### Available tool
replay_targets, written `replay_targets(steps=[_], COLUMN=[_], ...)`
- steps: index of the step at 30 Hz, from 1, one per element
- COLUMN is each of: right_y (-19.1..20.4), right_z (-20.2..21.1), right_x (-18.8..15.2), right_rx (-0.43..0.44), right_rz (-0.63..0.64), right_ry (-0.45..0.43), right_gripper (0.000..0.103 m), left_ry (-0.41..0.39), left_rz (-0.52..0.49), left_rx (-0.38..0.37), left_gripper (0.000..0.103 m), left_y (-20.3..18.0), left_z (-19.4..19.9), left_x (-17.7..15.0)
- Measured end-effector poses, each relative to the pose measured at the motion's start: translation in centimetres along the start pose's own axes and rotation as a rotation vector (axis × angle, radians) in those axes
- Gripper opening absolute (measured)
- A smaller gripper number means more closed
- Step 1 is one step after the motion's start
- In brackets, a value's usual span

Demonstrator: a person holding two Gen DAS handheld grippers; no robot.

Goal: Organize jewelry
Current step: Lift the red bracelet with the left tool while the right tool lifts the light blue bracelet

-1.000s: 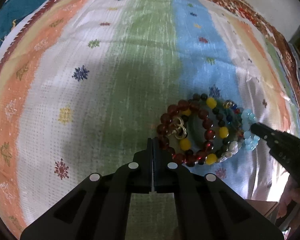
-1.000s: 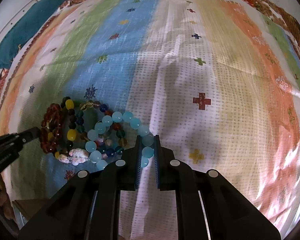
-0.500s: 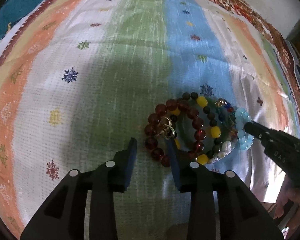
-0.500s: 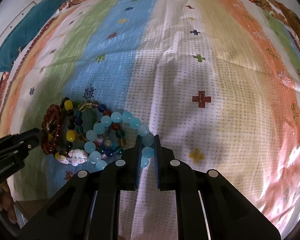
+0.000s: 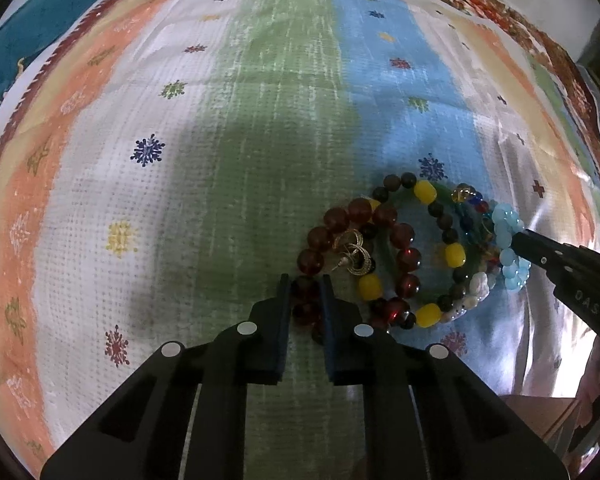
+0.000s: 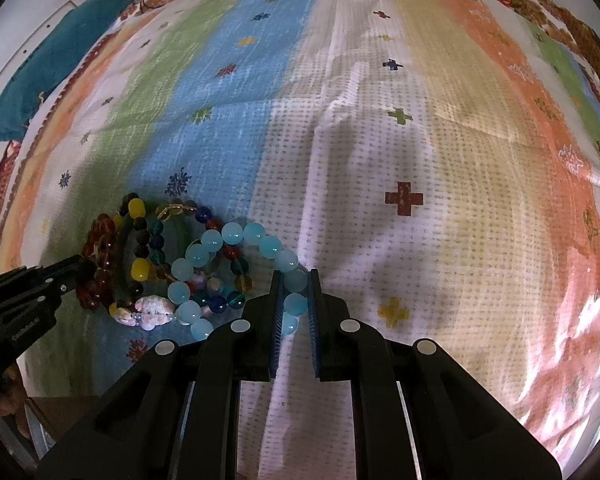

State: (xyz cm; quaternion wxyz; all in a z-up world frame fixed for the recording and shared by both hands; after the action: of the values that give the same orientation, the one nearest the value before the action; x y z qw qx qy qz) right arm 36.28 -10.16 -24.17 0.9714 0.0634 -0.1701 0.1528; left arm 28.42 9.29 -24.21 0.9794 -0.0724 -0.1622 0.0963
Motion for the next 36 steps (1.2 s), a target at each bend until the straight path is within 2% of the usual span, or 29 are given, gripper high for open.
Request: replay_targets(steps=[3, 5, 16, 22, 31, 36], right_y=[0.3, 0.5, 1.2, 1.8, 2.8, 2.9], right_z=[0.3, 0.7, 3.8, 6.4, 8.6, 10.1], right_x=[0.0, -0.1, -0.9, -0.6, -0.7, -0.9], right_rx=[-0.027, -0.009, 0.009, 0.044, 0.040, 0.062], right_rz=[0.038, 0.025, 0.052, 0.055, 0.080, 0.064], right_ry=[-0.011, -0.011, -0.061, -0.114, -0.158, -0.176], right_gripper=[0.012, 0.012, 0.012, 0.012, 0.012, 0.012], left_ry=[-0.011, -0.034, -0.099, -0.132, -0.171, -0.177], left_rz=[0.004, -0.001, -0.022, -0.020, -0.029, -0.014], left_rx=[0.018, 0.040, 0.032, -0.008, -0.004, -0.045], left_gripper=[0.013, 0.013, 0.013, 0.013, 0.013, 0.013], left_y=[0.2, 0.6, -0.6, -2.1, -3.3, -3.8], left_z=[0.7, 1.5, 4.9, 6.9, 8.9, 9.9], left_x=[0.3, 0.5, 0.4, 0.5, 0.5, 0.2])
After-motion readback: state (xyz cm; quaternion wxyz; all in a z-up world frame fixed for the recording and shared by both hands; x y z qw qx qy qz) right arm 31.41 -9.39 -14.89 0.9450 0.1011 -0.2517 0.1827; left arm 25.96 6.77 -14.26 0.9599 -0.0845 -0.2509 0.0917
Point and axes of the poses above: each gripper's, at about its wrist camera, not at the fingertips, and z roughly against the way its jaws point, y to its left, x to its top, the point moved 8 cm from there along -z, roughly the way its jaws point, and after that the axes turned 3 degrees about -x, right-handed, at the moved point
